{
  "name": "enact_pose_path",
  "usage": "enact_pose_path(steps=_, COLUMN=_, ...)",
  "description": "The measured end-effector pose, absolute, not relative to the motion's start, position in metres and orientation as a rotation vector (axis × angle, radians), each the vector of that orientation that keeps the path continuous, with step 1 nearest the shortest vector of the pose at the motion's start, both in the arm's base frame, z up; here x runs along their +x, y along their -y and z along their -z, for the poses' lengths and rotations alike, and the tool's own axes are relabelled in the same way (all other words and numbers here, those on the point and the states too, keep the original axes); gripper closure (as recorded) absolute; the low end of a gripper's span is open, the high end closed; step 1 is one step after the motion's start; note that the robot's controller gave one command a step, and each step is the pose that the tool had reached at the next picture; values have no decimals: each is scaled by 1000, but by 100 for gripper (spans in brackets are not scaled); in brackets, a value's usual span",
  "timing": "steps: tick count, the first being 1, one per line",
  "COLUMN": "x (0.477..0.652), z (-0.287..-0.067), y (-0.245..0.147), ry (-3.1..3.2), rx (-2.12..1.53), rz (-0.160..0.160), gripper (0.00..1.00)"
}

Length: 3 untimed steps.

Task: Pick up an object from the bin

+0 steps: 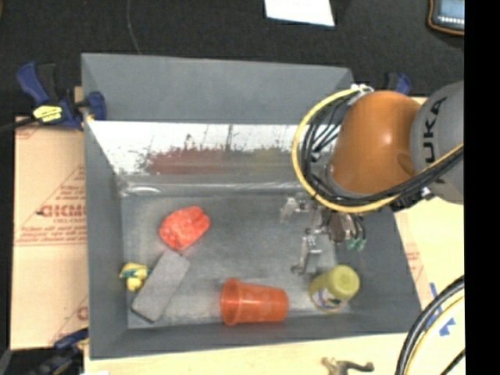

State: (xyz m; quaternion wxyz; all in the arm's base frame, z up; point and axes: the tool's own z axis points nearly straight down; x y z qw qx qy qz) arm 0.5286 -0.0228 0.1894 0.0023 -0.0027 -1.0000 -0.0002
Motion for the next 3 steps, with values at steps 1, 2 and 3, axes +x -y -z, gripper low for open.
enact_pose_path(steps=1, x=530, z=-194, y=23, ry=3145, rx=-7, rz=-1, gripper=0)
enact_pose_path(steps=2, x=481, z=-70, y=109, ry=3149, rx=50, rz=1, gripper=0)
enact_pose_path(steps=3, x=490, z=-134, y=103, ry=3080, rx=724, rz=-8, gripper=0)
